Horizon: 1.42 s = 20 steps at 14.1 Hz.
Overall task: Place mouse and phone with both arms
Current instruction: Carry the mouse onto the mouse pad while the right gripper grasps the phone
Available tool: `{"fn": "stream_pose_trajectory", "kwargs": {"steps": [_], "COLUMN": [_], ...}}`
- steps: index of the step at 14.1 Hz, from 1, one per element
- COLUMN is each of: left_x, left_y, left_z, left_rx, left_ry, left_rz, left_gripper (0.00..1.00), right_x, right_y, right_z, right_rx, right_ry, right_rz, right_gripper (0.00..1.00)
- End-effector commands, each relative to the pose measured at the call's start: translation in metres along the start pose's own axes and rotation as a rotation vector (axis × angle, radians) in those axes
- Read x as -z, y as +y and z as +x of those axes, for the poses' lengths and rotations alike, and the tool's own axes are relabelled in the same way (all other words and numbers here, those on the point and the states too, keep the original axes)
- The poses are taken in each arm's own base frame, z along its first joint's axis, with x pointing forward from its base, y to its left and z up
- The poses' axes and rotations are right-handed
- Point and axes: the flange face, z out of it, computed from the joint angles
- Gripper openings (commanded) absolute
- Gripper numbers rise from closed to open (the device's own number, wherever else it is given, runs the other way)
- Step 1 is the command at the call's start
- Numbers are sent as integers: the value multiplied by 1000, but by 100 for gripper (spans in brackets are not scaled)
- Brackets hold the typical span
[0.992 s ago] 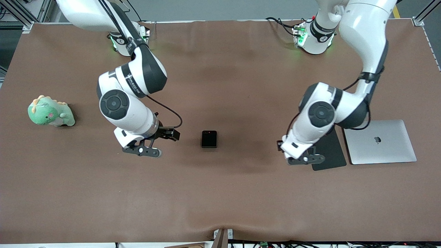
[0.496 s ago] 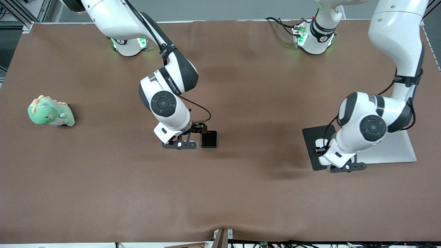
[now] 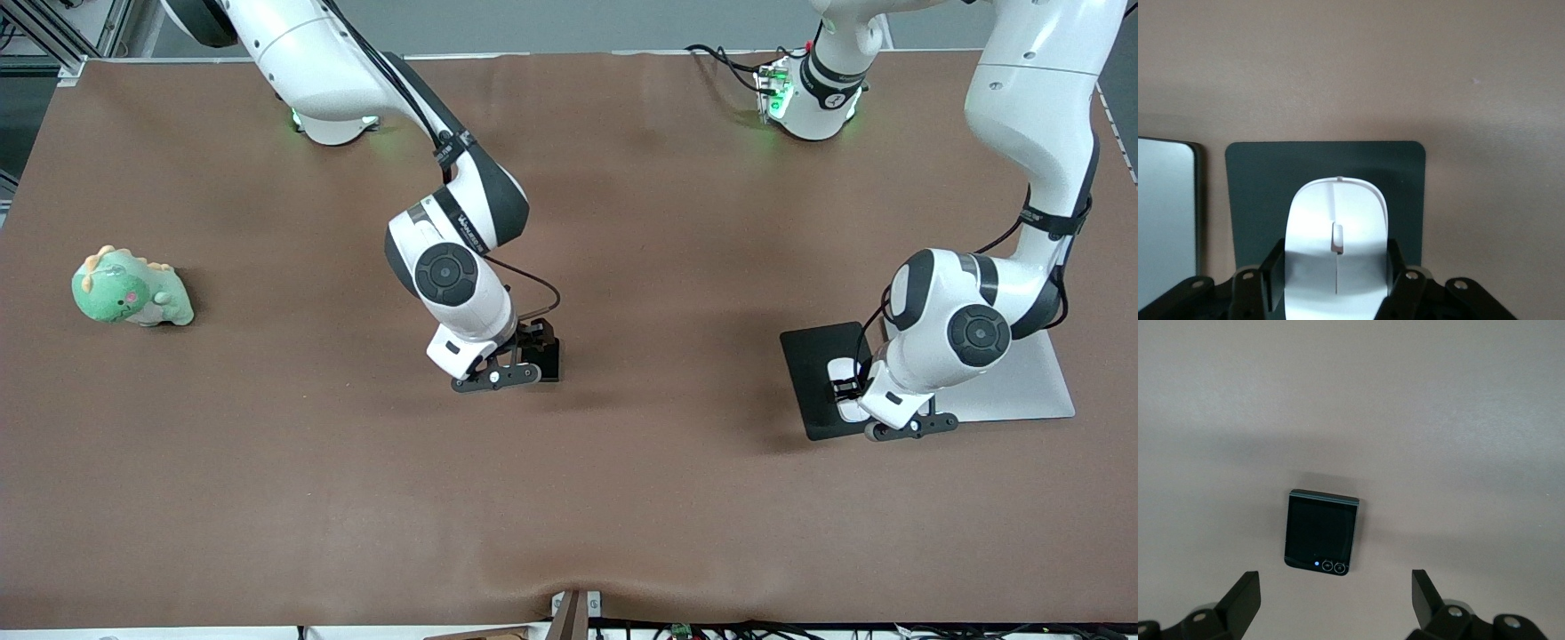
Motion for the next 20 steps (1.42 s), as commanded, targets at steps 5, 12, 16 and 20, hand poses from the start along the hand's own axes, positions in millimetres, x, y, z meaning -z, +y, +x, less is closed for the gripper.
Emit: {"fn": "stream_pose_trajectory", "kwargs": {"steps": [5,12,16,20], "left_x": [-30,-47,-47,-50], "left_y": [-8,-10,-10,-9], "left_z": [-7,-12,-12,-13], "left_rx": [0,-3,-6,-4], "left_ry": [13,14,14,5], "left_rz": [-17,-24,-23,-21], "left_gripper": [56,58,63,100], "right_x": [-18,-51,-73,-87], "right_y": [-10,-30,-34,-32], "right_z": [7,3,13,18], "right_rx": [4,-8,-98,-70], "right_ry": [8,19,28,42], "right_rz": [8,10,8,-30], "right_gripper": [100,100,100,100]}}
